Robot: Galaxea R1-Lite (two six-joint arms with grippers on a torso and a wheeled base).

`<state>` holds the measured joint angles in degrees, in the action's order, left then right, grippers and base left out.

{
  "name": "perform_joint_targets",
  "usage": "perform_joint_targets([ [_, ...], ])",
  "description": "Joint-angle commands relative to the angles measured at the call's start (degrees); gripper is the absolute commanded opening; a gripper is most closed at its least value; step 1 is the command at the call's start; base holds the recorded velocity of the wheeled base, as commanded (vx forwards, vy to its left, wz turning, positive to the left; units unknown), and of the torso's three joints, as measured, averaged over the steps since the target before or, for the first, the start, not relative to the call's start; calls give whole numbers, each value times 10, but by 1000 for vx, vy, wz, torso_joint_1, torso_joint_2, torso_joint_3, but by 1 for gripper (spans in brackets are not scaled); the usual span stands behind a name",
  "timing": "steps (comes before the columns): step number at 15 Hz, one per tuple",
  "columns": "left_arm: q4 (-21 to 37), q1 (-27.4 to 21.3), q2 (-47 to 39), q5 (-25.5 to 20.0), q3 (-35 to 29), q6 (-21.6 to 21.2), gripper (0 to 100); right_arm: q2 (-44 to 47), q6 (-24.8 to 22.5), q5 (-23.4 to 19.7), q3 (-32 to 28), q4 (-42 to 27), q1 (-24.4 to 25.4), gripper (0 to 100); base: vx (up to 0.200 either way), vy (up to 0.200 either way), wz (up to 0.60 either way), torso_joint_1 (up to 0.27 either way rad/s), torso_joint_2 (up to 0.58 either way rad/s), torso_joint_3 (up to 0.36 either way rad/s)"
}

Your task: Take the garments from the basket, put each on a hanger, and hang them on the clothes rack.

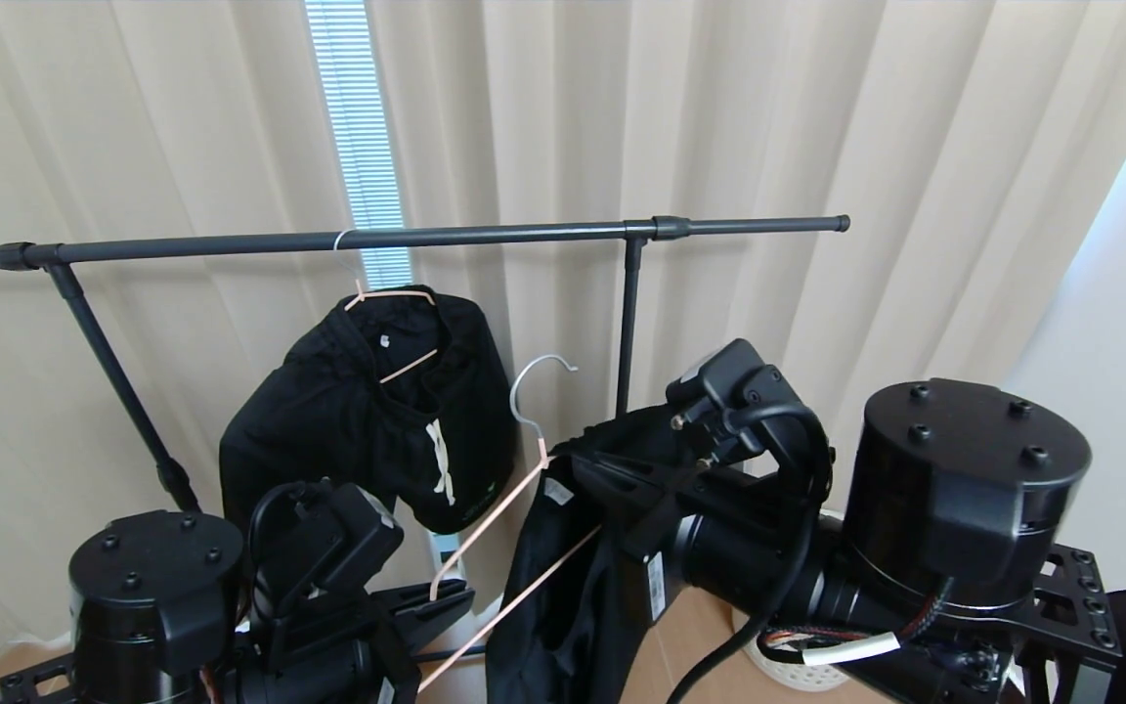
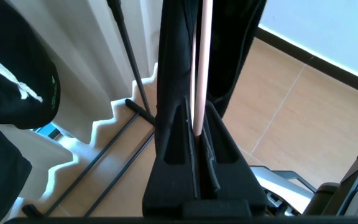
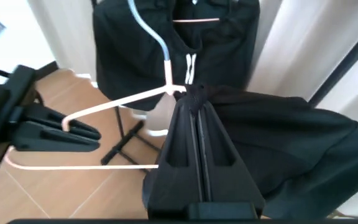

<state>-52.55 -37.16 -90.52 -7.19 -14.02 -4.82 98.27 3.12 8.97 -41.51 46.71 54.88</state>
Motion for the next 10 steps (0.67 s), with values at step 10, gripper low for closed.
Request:
perform_joint_targets([
  [10,-74,-3,1,-3,29,-2,0,-16,14,-19,-4,-5,-28,0,0,0,0,0,0,0],
])
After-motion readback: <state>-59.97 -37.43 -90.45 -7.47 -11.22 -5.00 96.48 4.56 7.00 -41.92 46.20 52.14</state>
